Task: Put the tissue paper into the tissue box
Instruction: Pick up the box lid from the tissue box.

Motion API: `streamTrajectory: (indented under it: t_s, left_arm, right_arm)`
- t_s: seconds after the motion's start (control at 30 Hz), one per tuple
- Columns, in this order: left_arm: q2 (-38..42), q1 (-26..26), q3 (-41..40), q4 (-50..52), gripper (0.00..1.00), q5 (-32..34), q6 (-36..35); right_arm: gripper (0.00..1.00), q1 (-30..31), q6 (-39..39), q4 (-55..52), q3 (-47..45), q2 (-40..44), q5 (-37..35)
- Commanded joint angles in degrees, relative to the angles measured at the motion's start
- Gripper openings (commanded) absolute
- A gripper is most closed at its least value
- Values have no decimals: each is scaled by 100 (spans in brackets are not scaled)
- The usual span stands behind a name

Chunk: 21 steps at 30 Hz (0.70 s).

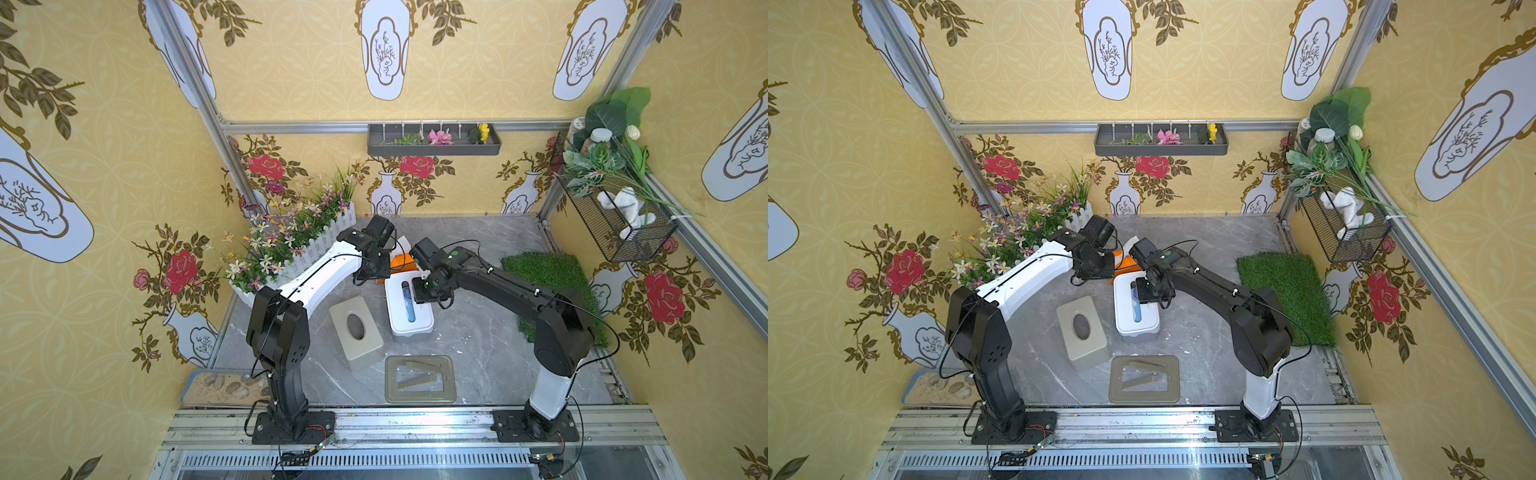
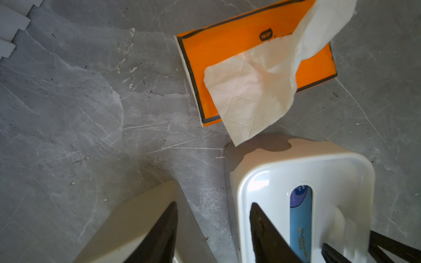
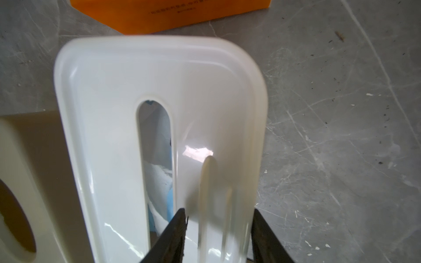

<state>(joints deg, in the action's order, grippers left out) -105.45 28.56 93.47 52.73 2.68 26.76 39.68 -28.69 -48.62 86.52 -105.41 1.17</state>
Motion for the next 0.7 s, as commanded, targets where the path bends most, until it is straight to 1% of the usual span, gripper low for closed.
streamTrajectory:
  t_s: [0.0,0.13,0.23,0.37,0.53,0.63,0.67]
  left_arm:
    - [24,17,-71,-74,53,-40,-85]
    - [76,26,-158,-131,53,-74,-88]
    - [96,36,-199,-161,53,-82,-68]
    - [112,62,-220,-175,54,-75,-75]
    - [108,132,-252,-175,54,-62,-75]
    - [78,184,-259,-175,54,-57,-75]
    - [69,202,-259,-175,54,-54,-73]
  right_arm:
    - [42,49,-95,-255,64,-41,-315]
    - [27,84,-141,-315,95,-2,-429]
    - [23,106,-181,-323,112,94,-468]
    - [20,114,-230,-289,129,276,-479]
    - [19,134,-247,-319,196,419,-469]
    - [19,135,-301,-106,6,540,-394]
    - [19,87,-332,24,-127,547,-252]
